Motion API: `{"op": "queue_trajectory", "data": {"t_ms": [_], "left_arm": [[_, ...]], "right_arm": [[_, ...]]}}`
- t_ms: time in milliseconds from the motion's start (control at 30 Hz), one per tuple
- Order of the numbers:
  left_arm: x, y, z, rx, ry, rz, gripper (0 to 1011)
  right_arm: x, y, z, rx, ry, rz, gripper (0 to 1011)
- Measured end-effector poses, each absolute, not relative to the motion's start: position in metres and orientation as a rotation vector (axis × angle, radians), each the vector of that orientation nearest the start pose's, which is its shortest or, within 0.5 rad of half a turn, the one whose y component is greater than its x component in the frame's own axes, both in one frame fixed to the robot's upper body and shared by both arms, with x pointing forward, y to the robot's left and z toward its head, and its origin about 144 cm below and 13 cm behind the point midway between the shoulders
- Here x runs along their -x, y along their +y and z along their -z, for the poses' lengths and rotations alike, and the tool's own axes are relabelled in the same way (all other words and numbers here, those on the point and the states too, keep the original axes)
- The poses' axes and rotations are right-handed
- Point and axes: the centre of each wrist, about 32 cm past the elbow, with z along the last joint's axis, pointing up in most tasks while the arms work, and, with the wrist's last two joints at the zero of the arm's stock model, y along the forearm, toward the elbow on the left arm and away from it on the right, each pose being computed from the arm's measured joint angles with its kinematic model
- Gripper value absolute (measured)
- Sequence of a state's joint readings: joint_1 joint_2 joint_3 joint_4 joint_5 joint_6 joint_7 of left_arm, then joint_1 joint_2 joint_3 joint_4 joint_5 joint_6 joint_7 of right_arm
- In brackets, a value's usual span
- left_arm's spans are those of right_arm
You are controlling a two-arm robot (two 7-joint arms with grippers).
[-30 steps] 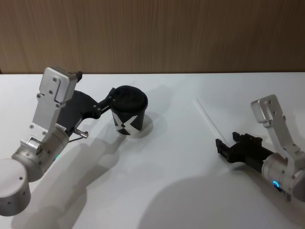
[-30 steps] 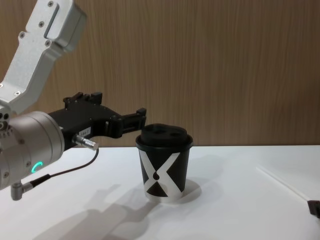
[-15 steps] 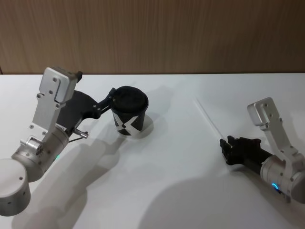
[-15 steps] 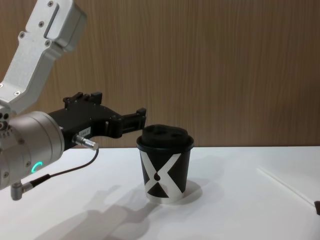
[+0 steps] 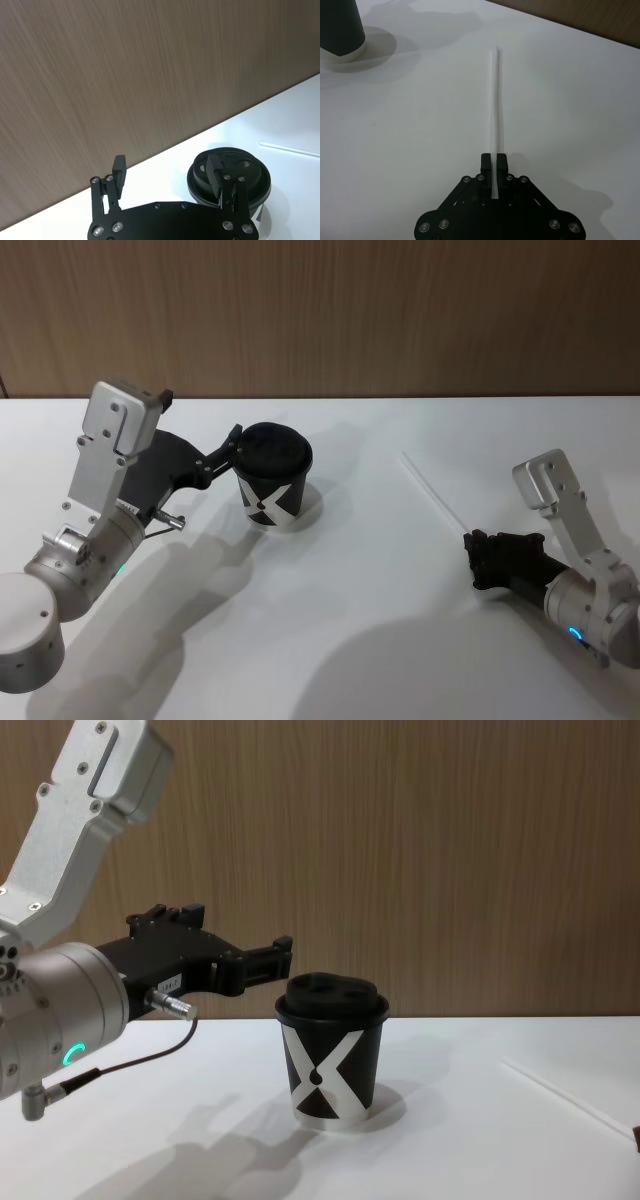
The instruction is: Pick up the straw with one hand, pass it to the other hand, and insert it into the cup.
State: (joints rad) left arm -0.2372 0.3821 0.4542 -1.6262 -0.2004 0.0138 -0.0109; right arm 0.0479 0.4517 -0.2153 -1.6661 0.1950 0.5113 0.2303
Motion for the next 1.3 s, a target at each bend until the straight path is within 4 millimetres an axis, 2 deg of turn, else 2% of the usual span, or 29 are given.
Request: {"op": "queue_trajectory", "data": {"t_ms": [467, 767, 1300], "left_arm": [[-0.492, 0.198, -1.204, -0.061, -0.268, -1.124, 1002], [-0.492, 0.198, -1.204, -0.061, -0.268, -1.124, 1002], [-0.492, 0.198, -1.204, -0.061, -0.268, -1.124, 1003]], "right_arm": [[-0.464, -0.285, -1.180, 0.522, 0.152, 1.159, 11], [-0.465, -0.286, -1.182, 0.474, 0.146, 1.178, 6], [-0.471, -0.281, -1.213, 0.207, 0.098, 1.174, 5]]}}
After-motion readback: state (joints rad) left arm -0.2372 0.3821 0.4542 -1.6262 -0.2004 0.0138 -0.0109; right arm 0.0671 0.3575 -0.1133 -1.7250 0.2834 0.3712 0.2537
